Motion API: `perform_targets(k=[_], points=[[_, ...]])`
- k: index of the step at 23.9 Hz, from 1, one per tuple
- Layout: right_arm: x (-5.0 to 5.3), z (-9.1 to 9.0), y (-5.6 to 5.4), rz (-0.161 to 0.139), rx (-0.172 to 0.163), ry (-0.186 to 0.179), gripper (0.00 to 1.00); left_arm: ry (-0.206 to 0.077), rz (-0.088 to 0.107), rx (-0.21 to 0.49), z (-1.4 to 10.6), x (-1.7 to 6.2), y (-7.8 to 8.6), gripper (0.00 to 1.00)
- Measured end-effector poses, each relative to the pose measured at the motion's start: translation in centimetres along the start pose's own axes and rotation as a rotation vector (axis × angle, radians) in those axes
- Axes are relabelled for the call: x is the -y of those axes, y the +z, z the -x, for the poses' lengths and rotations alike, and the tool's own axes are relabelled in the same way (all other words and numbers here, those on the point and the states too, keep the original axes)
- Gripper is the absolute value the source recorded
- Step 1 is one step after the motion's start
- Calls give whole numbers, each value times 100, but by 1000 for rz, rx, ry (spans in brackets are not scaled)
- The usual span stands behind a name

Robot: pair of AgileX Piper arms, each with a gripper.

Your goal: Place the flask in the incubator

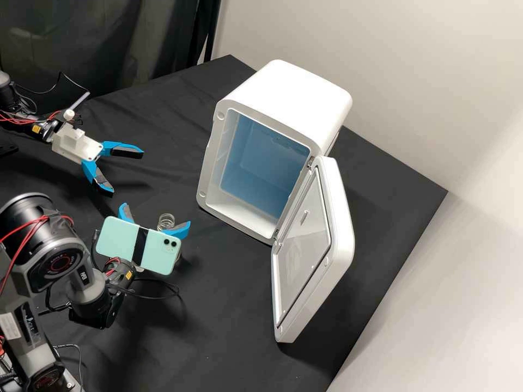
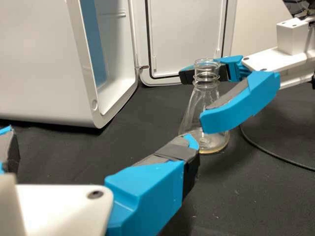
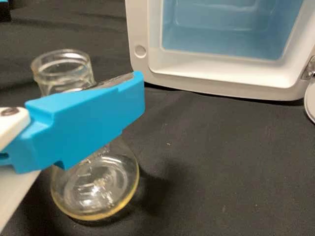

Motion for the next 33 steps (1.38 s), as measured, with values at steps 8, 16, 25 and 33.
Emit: perform_targets(k=[8,16,25,33], points=[[29,0,158,-17,64,-17,100,0,0,0,0,0,0,100],[52,-25,183,-25,72,-33,100,1,1,-3,1,-1,-6,100],[47,-36,179,-24,70,-30,0,1,1,-3,1,-1,-6,100],[46,-36,180,-24,71,-29,0,1,1,-3,1,-1,-6,100]])
